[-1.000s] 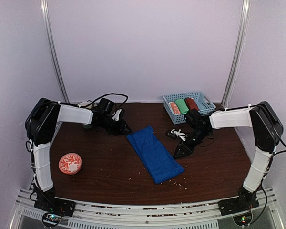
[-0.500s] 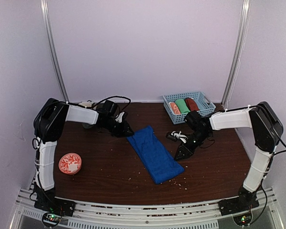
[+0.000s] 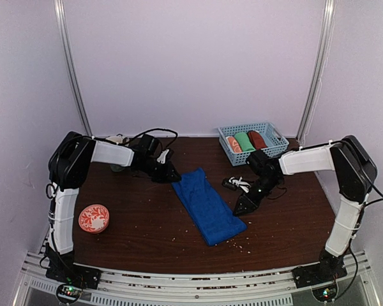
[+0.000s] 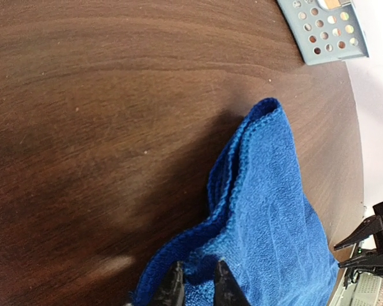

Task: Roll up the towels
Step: Smooth out the towel at the center of the board, then roll the towel at the center of the board.

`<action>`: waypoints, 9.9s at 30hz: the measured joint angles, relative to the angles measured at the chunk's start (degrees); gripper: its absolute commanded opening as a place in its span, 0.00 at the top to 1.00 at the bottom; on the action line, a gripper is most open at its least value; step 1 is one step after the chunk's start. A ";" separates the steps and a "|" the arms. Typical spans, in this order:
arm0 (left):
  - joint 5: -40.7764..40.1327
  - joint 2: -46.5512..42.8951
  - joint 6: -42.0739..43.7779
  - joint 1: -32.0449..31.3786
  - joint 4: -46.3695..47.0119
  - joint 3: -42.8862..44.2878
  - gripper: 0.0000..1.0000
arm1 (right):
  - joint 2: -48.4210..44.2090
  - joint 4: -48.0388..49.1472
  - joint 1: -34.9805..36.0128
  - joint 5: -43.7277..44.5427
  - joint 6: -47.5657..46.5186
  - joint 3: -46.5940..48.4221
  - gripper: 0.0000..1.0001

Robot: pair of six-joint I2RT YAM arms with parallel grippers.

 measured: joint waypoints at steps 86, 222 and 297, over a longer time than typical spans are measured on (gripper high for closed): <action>-3.45 7.98 12.20 -8.17 -4.74 15.13 0.87 | -6.71 -3.02 17.66 6.45 -6.64 -6.23 0.69; -24.33 -14.14 44.35 -40.57 9.14 -22.05 0.76 | -28.04 10.19 -5.70 3.19 -4.79 -17.53 0.52; 25.57 -8.37 -11.43 -23.82 31.85 -31.43 1.00 | -3.28 1.22 19.85 -3.41 -11.17 -2.58 1.00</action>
